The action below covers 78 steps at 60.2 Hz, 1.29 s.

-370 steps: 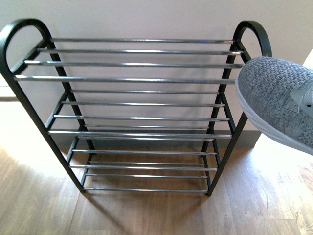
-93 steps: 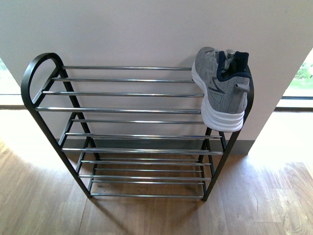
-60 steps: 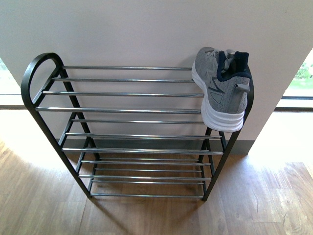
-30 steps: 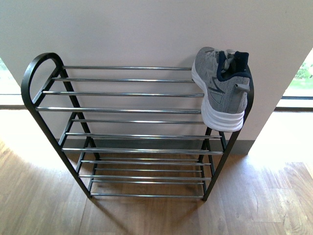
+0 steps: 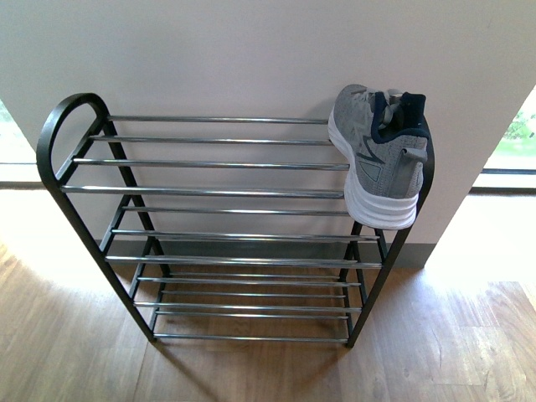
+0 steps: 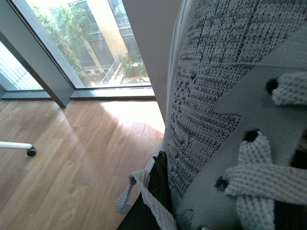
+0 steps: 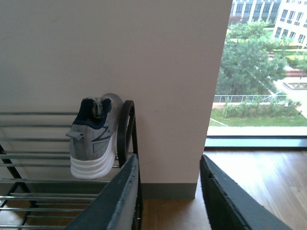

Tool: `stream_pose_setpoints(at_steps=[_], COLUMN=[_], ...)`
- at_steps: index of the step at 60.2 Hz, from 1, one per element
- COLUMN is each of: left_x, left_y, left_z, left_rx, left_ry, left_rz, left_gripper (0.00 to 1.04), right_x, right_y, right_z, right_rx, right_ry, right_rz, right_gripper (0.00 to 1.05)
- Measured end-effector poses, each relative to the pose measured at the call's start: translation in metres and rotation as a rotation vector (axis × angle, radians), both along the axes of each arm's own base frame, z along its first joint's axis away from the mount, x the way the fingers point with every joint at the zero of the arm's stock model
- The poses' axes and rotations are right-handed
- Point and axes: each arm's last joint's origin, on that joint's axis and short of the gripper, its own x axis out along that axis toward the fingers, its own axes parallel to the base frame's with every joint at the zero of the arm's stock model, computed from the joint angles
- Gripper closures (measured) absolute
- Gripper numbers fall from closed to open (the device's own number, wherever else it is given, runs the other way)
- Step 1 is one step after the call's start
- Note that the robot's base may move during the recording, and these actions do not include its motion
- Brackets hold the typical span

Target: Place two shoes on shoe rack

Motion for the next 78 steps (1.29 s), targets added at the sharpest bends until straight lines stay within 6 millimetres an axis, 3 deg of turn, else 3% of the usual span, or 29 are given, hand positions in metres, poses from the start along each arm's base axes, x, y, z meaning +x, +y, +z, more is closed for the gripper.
stream_pose_setpoints(at_steps=[8, 17, 22, 27, 32, 41, 48, 54, 65, 78], left_x=[0.0, 0.001, 0.007, 0.02, 0.042, 0.104, 0.175, 0.217, 0.253, 0.286], left_y=[0.0, 0.0, -0.007, -0.016, -0.026, -0.046, -0.073, -0.091, -0.109, -0.119], left_z=[0.0, -0.001, 0.006, 0.018, 0.031, 0.047, 0.033, 0.009, -0.022, -0.041], left_rx=[0.003, -0.023, -0.151, -0.27, -0.43, -0.665, -0.718, -0.696, -0.621, -0.561], left_ry=[-0.002, -0.021, -0.105, -0.077, -0.048, 0.06, 0.224, 0.344, 0.464, 0.532], left_rz=[0.012, -0.019, -0.073, -0.102, -0.077, -0.032, 0.025, 0.055, 0.049, 0.047], left_gripper=[1.02, 1.02, 1.02, 1.02, 1.02, 1.02, 1.02, 1.02, 1.02, 1.02], right_x=[0.0, 0.0, 0.0, 0.0, 0.0, 0.0, 0.0, 0.0, 0.0, 0.0], right_y=[0.0, 0.0, 0.0, 0.0, 0.0, 0.0, 0.0, 0.0, 0.0, 0.0], right_z=[0.0, 0.0, 0.0, 0.0, 0.0, 0.0, 0.0, 0.0, 0.0, 0.0], right_rx=[0.0, 0.001, 0.0, 0.0, 0.0, 0.0, 0.0, 0.0, 0.0, 0.0], right_ry=[0.0, 0.0, 0.0, 0.0, 0.0, 0.0, 0.0, 0.0, 0.0, 0.0], right_rz=[0.004, -0.003, -0.006, -0.004, -0.002, -0.002, -0.001, -0.002, -0.002, -0.002], right_gripper=[0.41, 0.08, 0.09, 0.09, 0.09, 0.09, 0.09, 0.09, 0.09, 0.09])
